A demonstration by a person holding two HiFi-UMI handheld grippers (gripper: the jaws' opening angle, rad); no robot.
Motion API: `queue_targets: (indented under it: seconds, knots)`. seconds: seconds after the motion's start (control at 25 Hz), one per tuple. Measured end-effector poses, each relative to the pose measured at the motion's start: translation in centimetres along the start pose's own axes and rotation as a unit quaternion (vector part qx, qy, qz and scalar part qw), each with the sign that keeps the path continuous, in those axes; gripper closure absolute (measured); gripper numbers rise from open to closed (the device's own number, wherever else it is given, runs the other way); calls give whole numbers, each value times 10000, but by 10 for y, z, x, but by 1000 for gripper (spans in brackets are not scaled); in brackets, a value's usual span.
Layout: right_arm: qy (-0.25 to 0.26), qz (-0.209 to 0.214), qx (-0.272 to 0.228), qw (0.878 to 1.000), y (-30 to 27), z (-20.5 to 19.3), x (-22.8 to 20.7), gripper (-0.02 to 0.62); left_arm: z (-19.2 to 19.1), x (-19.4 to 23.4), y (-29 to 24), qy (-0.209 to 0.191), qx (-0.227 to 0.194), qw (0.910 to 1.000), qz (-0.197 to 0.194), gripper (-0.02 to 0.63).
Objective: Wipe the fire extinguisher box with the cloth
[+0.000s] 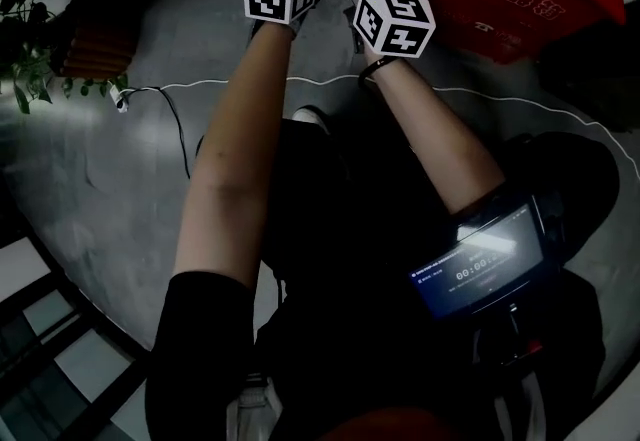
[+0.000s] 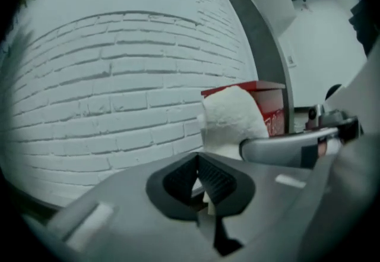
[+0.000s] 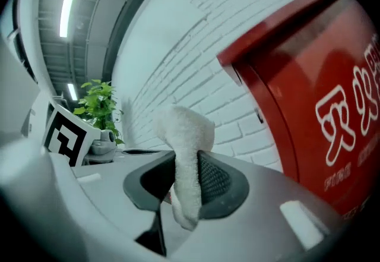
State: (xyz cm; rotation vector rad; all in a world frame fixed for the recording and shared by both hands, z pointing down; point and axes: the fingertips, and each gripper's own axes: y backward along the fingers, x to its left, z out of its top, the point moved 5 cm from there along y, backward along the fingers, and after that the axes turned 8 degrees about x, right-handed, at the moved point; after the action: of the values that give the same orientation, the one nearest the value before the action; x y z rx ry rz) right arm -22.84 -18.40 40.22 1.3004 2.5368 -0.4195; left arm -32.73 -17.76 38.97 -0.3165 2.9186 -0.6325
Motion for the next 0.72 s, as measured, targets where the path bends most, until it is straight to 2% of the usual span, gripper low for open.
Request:
queue_targets:
  seconds: [0.2,0.4,0.56,0.72]
  knots:
    - [364,334,-119,9987,49,53,15,494,42,-35,37,-203,-463,9987,-103,606]
    - [460,581,-27,9973,103,100,-9,494,81,-101,51,126,-1177,9912,-593,606]
    - [1182,691,6,9906,147,137,-23,492,109,-152,64,-81,-1519,9835,-983,606]
    - [1633,828,182,9829,195,155,-30,492,133,-188,82,33,-1862,9744,-1262,606]
